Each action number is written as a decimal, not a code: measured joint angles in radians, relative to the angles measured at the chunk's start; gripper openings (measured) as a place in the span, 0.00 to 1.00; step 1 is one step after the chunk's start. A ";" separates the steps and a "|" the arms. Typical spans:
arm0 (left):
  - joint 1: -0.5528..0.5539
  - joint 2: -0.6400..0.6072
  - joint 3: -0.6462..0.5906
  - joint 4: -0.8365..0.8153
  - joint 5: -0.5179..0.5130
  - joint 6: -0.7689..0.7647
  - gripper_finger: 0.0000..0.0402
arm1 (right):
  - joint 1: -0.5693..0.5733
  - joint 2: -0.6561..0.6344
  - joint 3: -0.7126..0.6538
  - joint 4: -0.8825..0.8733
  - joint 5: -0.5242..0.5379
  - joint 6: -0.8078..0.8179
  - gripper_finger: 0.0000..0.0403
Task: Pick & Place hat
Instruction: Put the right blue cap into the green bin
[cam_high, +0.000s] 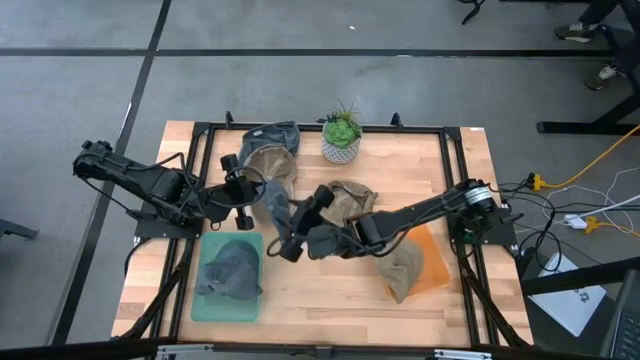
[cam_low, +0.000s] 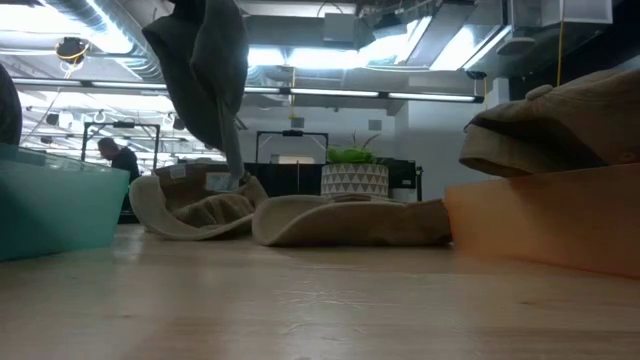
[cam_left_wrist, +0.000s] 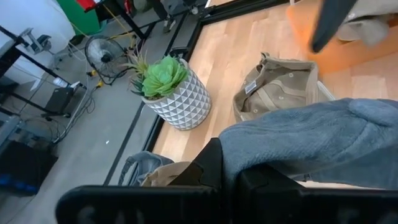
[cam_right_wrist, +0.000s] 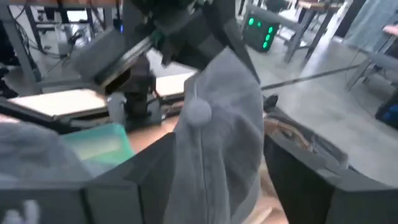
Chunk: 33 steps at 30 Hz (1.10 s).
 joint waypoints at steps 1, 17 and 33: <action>0.001 0.000 0.000 0.000 -0.001 -0.002 0.01 | -0.002 0.000 0.000 0.020 -0.002 -0.018 0.63; 0.054 0.049 0.000 0.139 -0.007 -0.018 0.01 | -0.033 0.005 0.000 0.005 -0.001 0.000 0.66; 0.053 0.048 0.000 0.065 0.092 -0.019 0.04 | -0.031 0.005 0.000 -0.082 0.122 0.033 0.03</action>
